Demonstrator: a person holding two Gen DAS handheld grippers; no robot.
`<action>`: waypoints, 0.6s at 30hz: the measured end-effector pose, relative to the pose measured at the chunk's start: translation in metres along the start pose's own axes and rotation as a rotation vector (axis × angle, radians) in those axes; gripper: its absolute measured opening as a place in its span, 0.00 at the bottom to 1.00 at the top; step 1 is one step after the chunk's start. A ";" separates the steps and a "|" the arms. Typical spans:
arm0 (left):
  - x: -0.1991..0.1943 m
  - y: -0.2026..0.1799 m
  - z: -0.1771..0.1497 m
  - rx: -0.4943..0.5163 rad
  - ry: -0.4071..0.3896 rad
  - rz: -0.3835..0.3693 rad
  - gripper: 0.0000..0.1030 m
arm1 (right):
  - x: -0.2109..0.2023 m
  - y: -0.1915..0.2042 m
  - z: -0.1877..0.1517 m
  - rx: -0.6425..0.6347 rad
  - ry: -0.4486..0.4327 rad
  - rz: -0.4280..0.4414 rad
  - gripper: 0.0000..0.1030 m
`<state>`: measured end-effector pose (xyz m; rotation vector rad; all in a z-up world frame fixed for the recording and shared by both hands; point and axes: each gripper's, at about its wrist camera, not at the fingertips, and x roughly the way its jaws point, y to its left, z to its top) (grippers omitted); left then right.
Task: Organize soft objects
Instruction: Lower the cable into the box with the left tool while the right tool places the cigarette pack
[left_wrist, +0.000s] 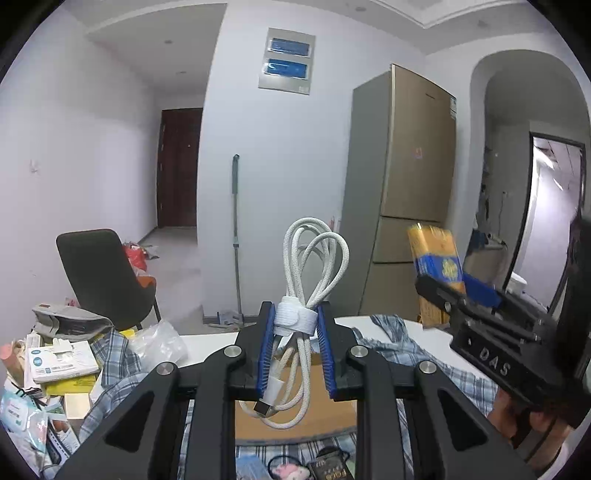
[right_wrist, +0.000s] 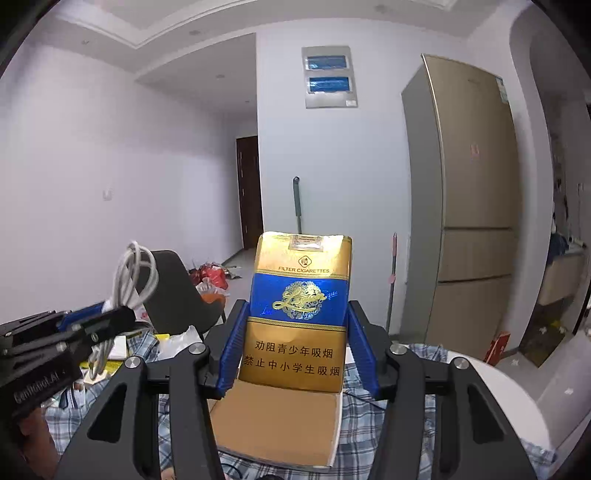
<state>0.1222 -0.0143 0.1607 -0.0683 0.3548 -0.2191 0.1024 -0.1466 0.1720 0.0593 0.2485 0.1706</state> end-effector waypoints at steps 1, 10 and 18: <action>0.005 0.003 0.001 -0.008 0.003 0.003 0.23 | 0.005 -0.002 -0.002 0.009 0.007 0.004 0.50; 0.075 0.022 -0.026 -0.023 0.161 0.036 0.23 | 0.056 -0.011 -0.039 0.000 0.143 -0.006 0.50; 0.143 0.038 -0.064 -0.018 0.330 0.084 0.23 | 0.111 -0.006 -0.082 0.025 0.349 0.075 0.50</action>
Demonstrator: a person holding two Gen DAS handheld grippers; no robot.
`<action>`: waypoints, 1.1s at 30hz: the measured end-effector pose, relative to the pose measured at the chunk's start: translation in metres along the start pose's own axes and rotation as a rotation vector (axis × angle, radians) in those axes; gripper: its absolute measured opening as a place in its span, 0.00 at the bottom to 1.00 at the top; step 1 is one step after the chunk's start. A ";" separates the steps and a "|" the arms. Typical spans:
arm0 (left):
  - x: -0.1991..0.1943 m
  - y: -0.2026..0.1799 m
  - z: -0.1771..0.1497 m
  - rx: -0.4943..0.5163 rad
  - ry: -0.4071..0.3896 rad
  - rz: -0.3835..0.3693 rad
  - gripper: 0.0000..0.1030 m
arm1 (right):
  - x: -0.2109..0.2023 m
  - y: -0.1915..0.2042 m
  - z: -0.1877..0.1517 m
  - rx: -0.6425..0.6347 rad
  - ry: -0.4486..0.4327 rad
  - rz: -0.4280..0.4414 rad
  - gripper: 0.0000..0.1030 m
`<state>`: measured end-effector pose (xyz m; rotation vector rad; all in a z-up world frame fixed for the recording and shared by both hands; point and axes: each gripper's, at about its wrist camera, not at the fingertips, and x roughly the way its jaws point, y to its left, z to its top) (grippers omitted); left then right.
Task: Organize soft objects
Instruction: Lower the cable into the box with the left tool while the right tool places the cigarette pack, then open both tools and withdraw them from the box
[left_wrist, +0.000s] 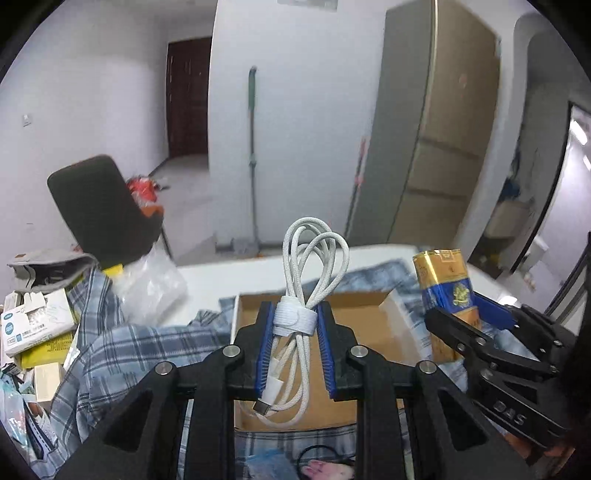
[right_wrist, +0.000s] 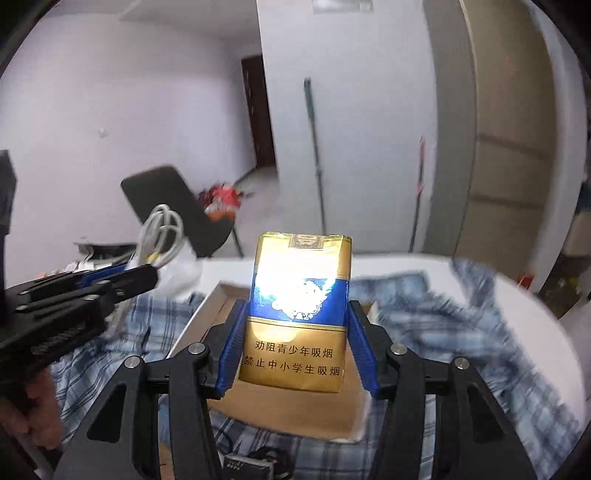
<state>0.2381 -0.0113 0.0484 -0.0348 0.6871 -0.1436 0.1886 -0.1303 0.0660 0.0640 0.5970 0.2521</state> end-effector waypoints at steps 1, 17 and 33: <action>0.008 0.001 -0.003 -0.003 0.015 0.000 0.23 | 0.006 -0.002 -0.005 0.012 0.027 0.019 0.50; 0.089 0.016 -0.038 -0.025 0.229 0.004 0.23 | 0.090 -0.015 -0.052 0.047 0.295 0.023 0.50; 0.057 0.010 -0.023 -0.031 0.121 0.057 0.81 | 0.088 -0.017 -0.048 0.031 0.279 -0.006 0.71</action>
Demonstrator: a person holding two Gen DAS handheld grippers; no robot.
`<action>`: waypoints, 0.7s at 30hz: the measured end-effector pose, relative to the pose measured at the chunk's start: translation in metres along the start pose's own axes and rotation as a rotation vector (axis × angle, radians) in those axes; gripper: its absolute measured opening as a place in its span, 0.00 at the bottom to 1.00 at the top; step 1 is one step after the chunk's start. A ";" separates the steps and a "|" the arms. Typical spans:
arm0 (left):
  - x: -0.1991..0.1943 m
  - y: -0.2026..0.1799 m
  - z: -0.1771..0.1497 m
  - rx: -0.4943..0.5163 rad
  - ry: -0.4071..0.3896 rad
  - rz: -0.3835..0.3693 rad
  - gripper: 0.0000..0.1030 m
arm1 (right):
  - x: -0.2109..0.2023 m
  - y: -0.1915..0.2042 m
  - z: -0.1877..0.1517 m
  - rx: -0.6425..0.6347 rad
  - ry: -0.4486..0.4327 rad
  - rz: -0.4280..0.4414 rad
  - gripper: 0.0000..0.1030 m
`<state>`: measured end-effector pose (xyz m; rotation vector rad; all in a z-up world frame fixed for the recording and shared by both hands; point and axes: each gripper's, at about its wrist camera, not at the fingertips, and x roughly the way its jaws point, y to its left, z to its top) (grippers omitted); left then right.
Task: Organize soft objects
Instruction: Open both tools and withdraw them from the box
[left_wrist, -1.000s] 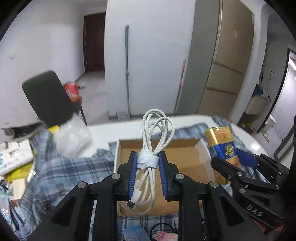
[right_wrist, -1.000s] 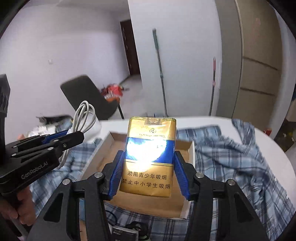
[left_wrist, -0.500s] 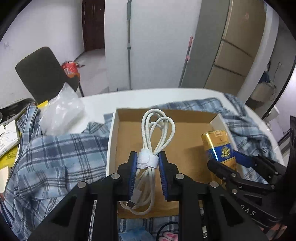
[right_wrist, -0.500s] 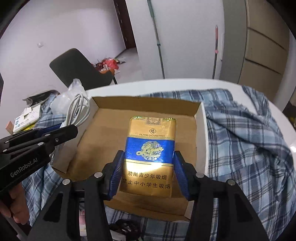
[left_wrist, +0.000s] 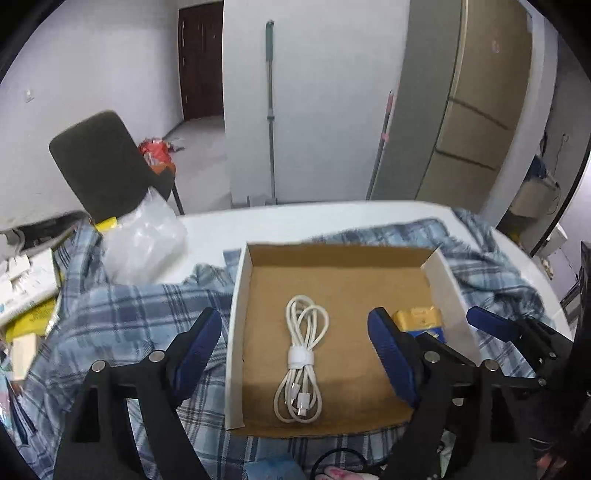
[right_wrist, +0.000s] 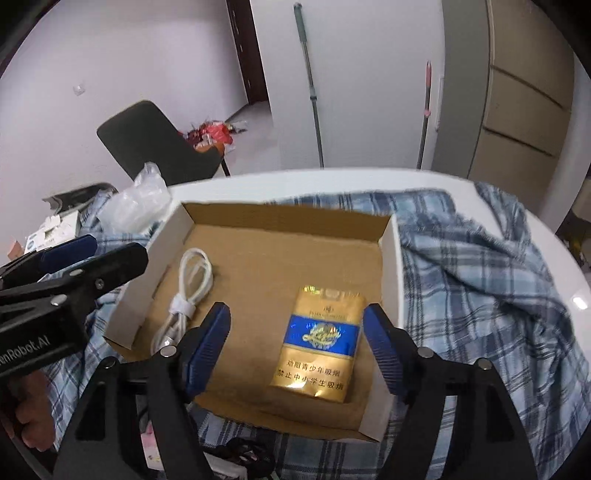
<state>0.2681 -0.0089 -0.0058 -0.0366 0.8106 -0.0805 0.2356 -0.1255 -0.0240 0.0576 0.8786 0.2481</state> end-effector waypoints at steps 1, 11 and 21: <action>-0.007 0.000 0.003 0.000 -0.019 0.000 0.81 | -0.006 0.001 0.002 -0.005 -0.015 -0.003 0.71; -0.132 0.007 0.009 -0.023 -0.247 -0.022 0.81 | -0.108 0.022 0.014 -0.030 -0.203 -0.016 0.71; -0.208 0.004 -0.046 0.028 -0.341 0.017 0.81 | -0.188 0.047 -0.025 -0.046 -0.309 -0.012 0.71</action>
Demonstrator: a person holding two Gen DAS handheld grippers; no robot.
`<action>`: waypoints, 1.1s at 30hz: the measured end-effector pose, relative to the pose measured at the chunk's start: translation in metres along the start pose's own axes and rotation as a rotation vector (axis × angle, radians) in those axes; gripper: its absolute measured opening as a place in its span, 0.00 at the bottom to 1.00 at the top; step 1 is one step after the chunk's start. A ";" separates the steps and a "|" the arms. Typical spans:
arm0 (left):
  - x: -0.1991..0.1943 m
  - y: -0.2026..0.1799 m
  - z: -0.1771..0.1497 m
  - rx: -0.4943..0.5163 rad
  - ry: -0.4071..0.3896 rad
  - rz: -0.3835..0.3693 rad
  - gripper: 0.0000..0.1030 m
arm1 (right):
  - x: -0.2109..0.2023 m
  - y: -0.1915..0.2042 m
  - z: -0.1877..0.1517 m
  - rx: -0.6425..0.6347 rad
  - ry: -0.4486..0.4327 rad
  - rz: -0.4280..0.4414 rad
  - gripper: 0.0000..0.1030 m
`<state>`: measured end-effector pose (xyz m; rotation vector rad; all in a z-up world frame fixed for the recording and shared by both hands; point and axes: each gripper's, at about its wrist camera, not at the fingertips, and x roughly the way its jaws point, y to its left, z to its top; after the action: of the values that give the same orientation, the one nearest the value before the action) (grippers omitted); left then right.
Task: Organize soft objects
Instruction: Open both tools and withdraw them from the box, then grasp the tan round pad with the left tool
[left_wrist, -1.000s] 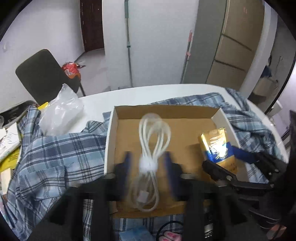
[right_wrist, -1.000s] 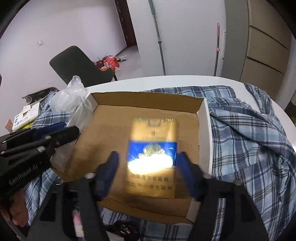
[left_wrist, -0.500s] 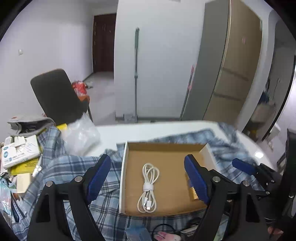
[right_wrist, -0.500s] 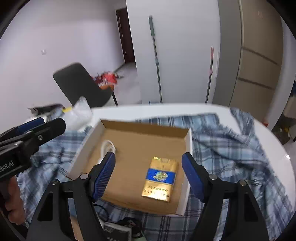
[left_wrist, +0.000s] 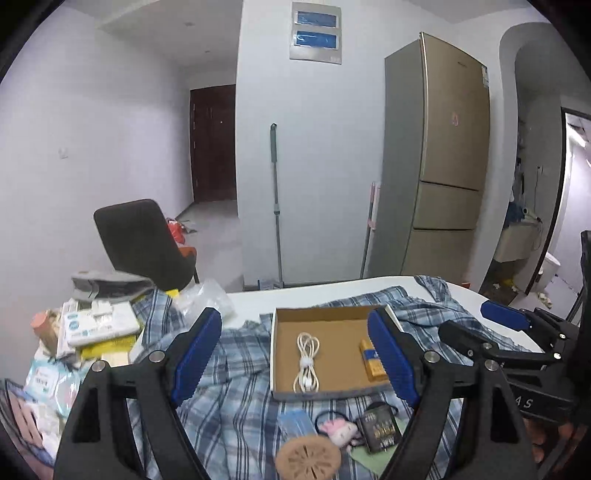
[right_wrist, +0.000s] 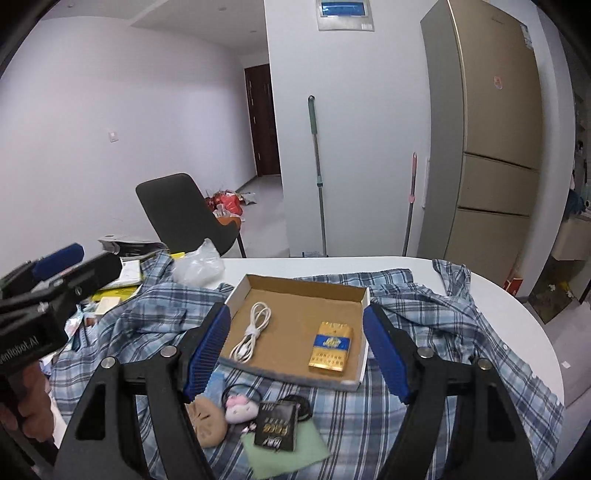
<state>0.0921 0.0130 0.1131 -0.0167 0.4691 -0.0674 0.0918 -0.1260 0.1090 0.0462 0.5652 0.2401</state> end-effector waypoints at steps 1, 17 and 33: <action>-0.005 0.000 -0.004 -0.003 0.001 -0.003 0.81 | -0.004 0.002 -0.004 -0.003 -0.001 0.000 0.71; -0.035 0.017 -0.079 -0.074 0.014 -0.025 0.82 | -0.012 0.004 -0.073 0.014 0.100 -0.024 0.71; 0.043 0.026 -0.139 -0.080 0.189 -0.038 1.00 | 0.046 -0.015 -0.126 0.067 0.247 -0.083 0.71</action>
<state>0.0690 0.0358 -0.0312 -0.0985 0.6608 -0.0877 0.0646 -0.1323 -0.0230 0.0578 0.8188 0.1463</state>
